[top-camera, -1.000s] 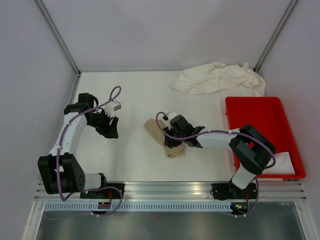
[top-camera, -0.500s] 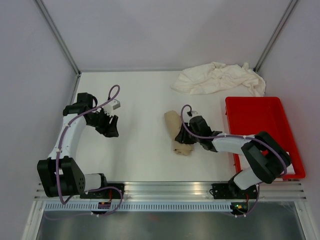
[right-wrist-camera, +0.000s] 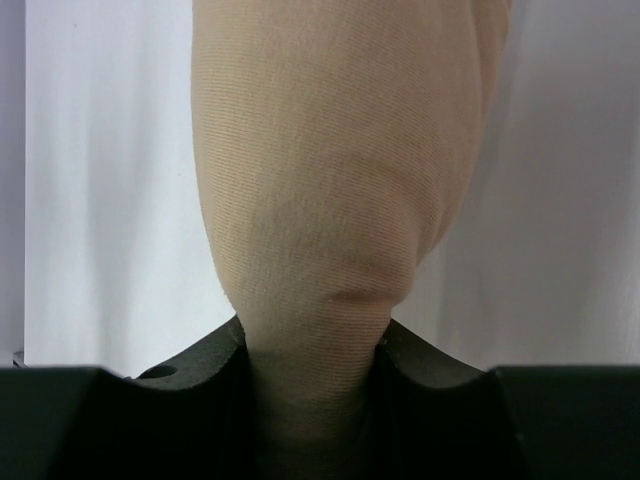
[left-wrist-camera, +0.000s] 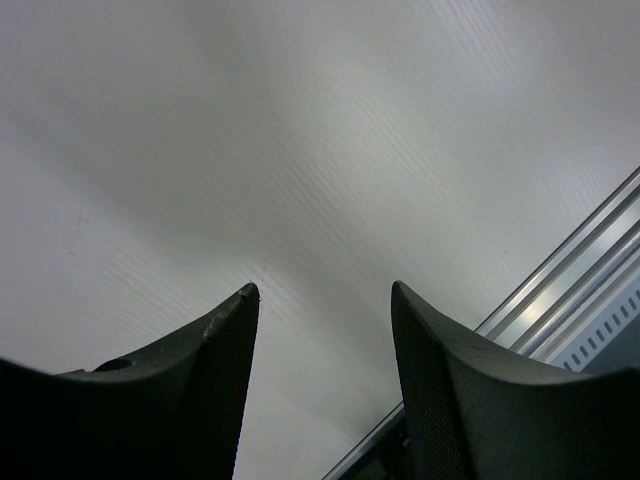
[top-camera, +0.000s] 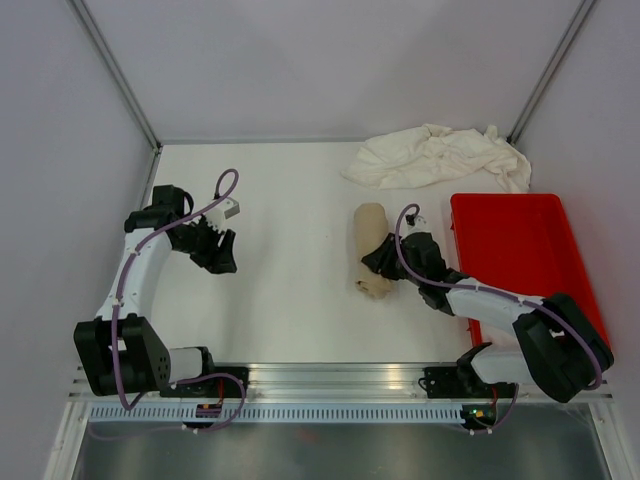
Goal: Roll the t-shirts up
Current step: Place the rolled tshirt into the container
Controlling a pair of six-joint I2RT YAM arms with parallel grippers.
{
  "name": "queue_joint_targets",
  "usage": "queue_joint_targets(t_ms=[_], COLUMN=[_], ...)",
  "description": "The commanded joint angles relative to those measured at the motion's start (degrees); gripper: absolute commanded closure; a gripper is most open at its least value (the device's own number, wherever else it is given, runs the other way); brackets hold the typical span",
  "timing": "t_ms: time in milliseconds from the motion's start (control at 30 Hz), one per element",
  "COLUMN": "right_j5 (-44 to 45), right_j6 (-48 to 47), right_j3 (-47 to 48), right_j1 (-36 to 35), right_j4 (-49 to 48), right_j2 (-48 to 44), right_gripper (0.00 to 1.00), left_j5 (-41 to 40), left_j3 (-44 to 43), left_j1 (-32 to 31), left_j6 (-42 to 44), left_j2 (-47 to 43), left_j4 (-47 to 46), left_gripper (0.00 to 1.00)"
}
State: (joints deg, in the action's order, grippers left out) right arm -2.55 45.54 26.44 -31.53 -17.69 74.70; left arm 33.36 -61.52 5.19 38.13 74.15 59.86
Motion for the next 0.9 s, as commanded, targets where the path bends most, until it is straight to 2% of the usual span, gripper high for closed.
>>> queue_joint_targets(t_ms=[0, 233, 433, 667, 867], right_j5=[1.2, 2.2, 6.8, 14.6, 22.5], right_j6=[2.0, 1.9, 2.0, 6.8, 6.6], right_j3=[0.5, 0.5, 6.4, 10.0, 11.2], right_j1=[1.5, 3.1, 6.0, 13.9, 20.8], right_j4=[-5.5, -5.2, -1.0, 1.1, 11.4], right_j2=[-1.6, -5.4, -8.7, -12.6, -21.2], right_gripper=[1.00, 1.00, 1.00, 1.00, 1.00], left_j5=[1.3, 0.6, 1.7, 2.1, 3.0], left_j3=[-2.1, -2.1, -2.3, -2.6, -2.4], left_j1=[0.3, 0.5, 0.6, 0.6, 0.5], left_j6=[-1.4, -1.2, -1.1, -0.7, 0.3], left_j2=[-0.9, -0.7, 0.2, -0.1, -0.4], left_j4=[-0.6, -0.7, -0.9, -0.9, -1.0], left_gripper=[0.39, 0.39, 0.39, 0.39, 0.39])
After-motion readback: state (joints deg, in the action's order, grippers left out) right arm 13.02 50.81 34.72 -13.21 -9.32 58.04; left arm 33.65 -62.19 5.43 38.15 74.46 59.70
